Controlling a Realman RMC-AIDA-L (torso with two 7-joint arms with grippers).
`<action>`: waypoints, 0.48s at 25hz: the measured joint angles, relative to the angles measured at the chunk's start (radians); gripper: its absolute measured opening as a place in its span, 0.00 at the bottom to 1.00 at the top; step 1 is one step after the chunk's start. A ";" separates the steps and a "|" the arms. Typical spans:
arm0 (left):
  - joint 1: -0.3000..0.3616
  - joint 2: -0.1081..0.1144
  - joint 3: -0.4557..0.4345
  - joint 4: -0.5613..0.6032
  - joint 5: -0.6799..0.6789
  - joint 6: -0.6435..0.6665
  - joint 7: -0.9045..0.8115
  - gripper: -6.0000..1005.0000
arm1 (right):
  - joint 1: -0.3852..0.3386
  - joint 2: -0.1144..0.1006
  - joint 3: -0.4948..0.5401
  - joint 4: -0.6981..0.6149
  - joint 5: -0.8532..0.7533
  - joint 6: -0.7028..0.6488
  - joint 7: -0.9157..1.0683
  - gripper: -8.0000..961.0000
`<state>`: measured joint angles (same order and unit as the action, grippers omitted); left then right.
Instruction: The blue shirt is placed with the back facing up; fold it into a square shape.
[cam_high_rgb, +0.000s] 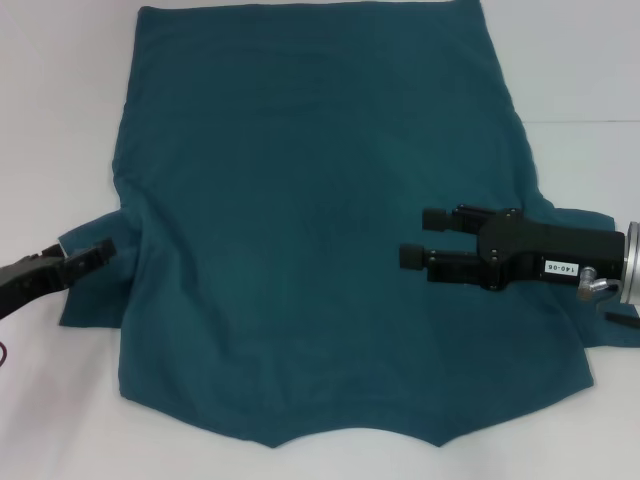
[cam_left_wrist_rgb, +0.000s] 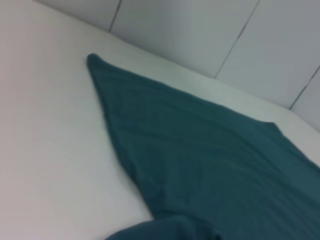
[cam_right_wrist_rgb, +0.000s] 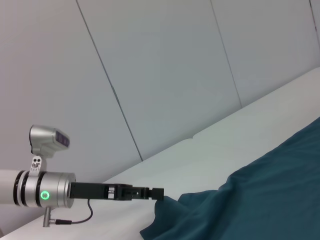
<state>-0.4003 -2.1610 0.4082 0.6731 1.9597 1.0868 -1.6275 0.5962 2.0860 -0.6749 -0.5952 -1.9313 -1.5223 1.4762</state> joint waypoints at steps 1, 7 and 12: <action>0.000 0.000 0.000 -0.005 0.001 -0.009 0.000 0.89 | 0.000 0.000 0.000 0.000 0.000 0.000 0.000 0.89; 0.004 -0.001 0.000 -0.031 0.007 -0.025 0.002 0.89 | 0.000 0.000 0.000 0.000 0.000 0.001 0.000 0.89; 0.006 -0.002 0.004 -0.034 0.026 -0.014 0.000 0.89 | 0.000 0.000 0.000 0.000 0.000 0.001 0.000 0.89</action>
<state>-0.3939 -2.1631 0.4120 0.6390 1.9855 1.0729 -1.6279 0.5959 2.0860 -0.6753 -0.5952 -1.9311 -1.5215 1.4757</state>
